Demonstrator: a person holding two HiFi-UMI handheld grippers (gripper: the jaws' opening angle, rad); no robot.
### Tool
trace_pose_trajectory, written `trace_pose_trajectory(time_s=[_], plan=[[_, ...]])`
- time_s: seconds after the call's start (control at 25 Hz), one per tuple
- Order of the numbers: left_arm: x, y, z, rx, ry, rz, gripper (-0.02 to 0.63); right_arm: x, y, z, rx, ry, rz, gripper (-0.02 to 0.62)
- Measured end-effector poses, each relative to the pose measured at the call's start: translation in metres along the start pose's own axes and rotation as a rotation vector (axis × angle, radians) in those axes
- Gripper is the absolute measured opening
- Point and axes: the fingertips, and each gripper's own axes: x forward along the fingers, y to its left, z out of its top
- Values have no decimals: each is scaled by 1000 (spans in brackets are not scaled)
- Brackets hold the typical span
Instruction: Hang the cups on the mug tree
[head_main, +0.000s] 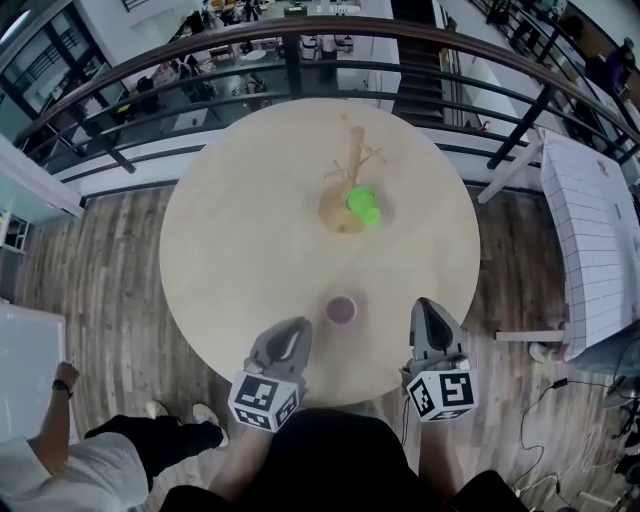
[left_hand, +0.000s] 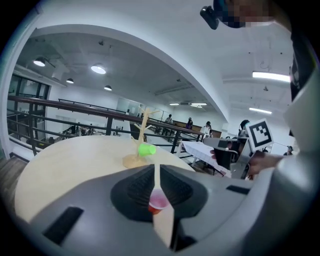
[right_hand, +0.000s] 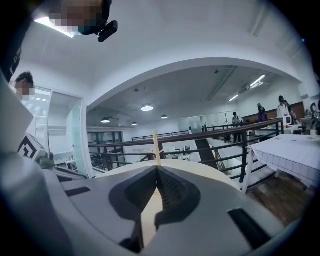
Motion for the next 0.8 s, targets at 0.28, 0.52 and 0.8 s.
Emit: trace_pose_trajectory(time_s=[0.28,0.52,0.8], plan=[[18,-8,-33,35,46,-61,170,-10,0,-13,-12,40,23,11],[45,-18,-71,189,142,-115,320,-8,-2,-21,-31,69,43,11],[74,-9,-131,219,280,-102,356,-9,1,-26,-28,83,62,11]])
